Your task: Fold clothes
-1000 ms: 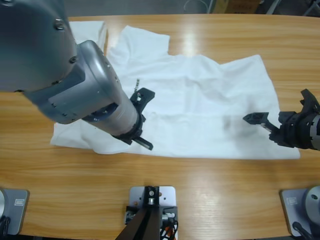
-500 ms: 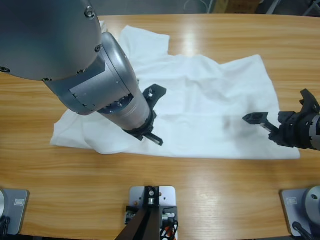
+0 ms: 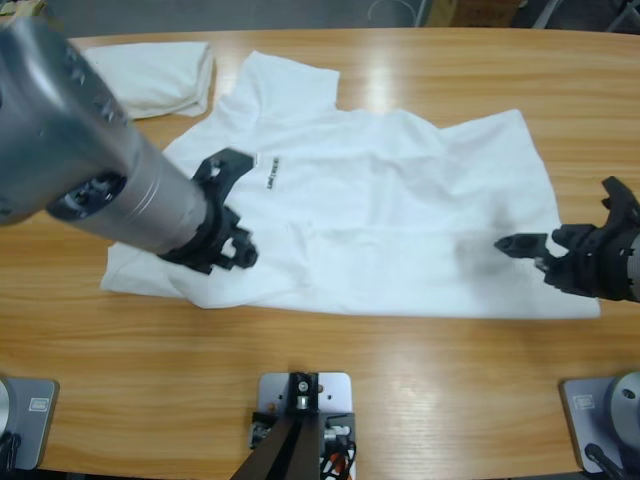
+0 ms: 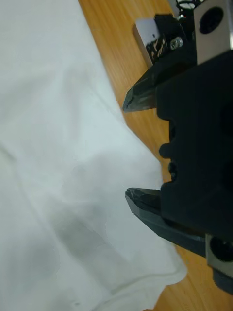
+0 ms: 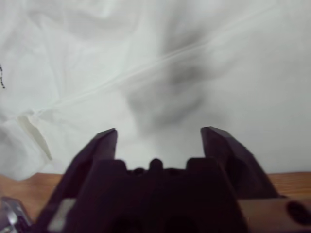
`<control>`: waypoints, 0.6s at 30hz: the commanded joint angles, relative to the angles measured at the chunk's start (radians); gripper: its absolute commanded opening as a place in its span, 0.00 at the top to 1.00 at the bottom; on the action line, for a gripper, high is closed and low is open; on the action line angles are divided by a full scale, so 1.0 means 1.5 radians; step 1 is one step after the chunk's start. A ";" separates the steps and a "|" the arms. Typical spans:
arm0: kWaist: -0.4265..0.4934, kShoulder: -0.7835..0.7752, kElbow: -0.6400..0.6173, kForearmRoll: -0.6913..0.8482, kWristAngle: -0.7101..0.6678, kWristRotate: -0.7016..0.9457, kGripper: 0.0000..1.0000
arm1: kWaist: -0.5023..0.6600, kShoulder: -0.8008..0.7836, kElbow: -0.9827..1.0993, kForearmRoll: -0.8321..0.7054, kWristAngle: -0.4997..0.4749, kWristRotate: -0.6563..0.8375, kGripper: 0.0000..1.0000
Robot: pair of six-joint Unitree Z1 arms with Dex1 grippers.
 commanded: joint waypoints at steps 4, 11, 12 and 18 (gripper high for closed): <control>-0.005 0.027 0.026 -0.012 -0.020 -0.049 0.48 | -0.021 0.183 -0.082 0.119 -0.050 -0.067 1.00; -0.005 0.042 0.024 -0.013 -0.029 -0.053 0.34 | -0.045 0.244 -0.070 0.054 -0.020 -0.071 1.00; -0.005 0.045 0.024 -0.013 -0.029 -0.053 0.34 | -0.046 0.244 -0.070 0.054 -0.021 -0.071 1.00; -0.005 0.079 0.034 -0.013 -0.031 -0.057 0.35 | -0.050 0.247 -0.066 0.041 -0.017 -0.073 1.00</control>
